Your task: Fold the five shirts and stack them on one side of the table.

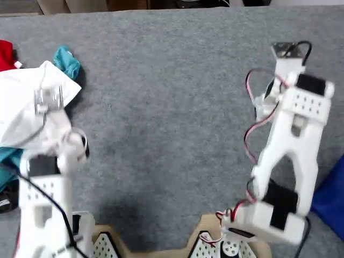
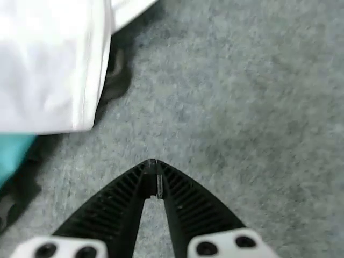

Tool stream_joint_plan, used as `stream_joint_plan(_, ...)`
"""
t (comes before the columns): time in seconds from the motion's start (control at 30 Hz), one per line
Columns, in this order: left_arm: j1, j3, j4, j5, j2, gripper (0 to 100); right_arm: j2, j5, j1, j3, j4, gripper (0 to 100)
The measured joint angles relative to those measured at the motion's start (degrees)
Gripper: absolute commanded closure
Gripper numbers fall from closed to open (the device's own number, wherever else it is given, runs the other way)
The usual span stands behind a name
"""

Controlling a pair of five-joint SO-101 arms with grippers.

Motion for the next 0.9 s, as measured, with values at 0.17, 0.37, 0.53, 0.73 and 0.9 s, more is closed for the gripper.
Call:
stream_joint_plan(0.17,-0.62,10.73,-5.19,0.53,-6.68,98,-12.66,0.70,-0.18,25.14,-17.23,99.4)
stream_joint_plan(0.37,-1.05,20.48,-13.98,0.53,-7.74,98,-25.67,0.44,-1.93,50.81,-31.56,99.4)
stream_joint_plan(0.53,-2.29,28.31,-23.47,0.53,-7.74,98,-36.22,-3.25,-2.37,64.00,-43.16,99.4)
stream_joint_plan(0.73,-2.37,34.55,-33.58,0.53,-7.74,98,-46.24,-5.89,-6.95,73.41,-46.59,99.4)
stream_joint_plan(0.9,-2.37,34.90,-35.08,0.62,-7.74,98,-52.75,-5.89,-8.53,80.88,-51.08,99.4)
